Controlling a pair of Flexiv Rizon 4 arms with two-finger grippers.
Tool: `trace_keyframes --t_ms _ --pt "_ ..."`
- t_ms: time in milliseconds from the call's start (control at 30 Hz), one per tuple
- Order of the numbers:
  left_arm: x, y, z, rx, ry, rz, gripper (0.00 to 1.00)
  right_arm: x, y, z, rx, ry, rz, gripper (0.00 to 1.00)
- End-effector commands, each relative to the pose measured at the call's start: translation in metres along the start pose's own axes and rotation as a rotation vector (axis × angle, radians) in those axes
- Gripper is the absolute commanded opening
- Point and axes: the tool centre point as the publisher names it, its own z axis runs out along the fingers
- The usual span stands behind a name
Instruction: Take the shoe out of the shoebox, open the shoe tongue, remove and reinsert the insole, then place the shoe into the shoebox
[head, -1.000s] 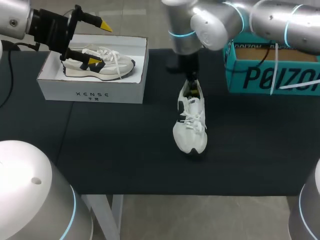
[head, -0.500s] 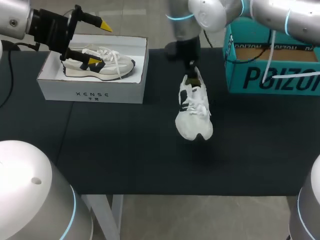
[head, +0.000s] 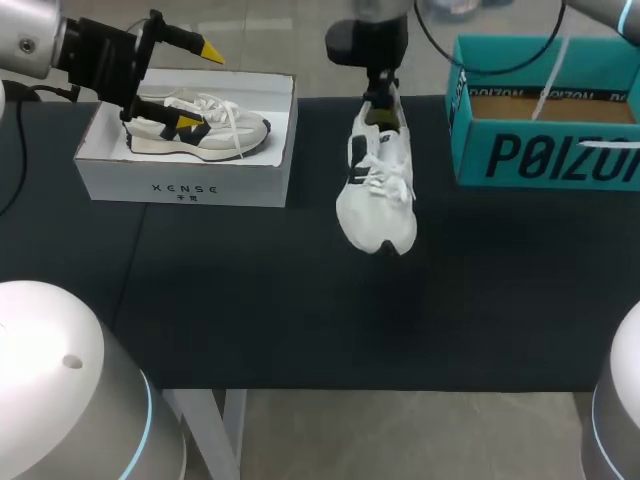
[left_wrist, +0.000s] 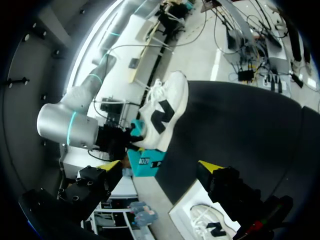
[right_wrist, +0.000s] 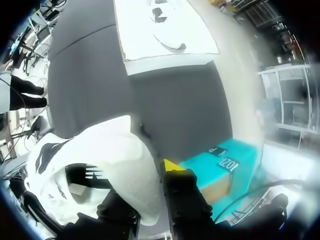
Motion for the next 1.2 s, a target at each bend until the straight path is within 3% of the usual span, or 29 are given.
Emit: trace_keyframes --t_ms 33,267,533,600,633,1167,1200 --pt "0.000 -0.001 0.000 -0.001 0.003 0.000 1.00 0.003 -0.006 -0.009 -0.008 -0.014 0.000 0.00" --pt "0.000 -0.001 0.000 -0.001 0.003 0.000 1.00 0.003 -0.006 -0.009 -0.008 -0.014 0.000 0.00" --pt "0.000 -0.001 0.000 -0.001 0.003 0.000 1.00 -0.134 -0.068 -0.030 0.209 -0.130 0.749 0.00" --pt "0.000 -0.001 0.000 -0.001 0.003 0.000 1.00 -0.157 -0.087 -0.035 0.272 -0.175 0.919 0.00" --pt "0.000 -0.001 0.000 -0.001 0.003 0.000 1.00 -0.166 -0.097 -0.034 0.346 -0.179 1.034 0.00" --pt "0.000 -0.001 0.000 -0.001 0.003 0.000 1.00 -0.166 -0.097 -0.034 0.346 -0.179 1.034 0.00" --pt "0.000 -0.001 0.000 -0.001 0.003 0.000 1.00 -0.175 -0.099 -0.035 0.344 -0.124 1.083 0.00"
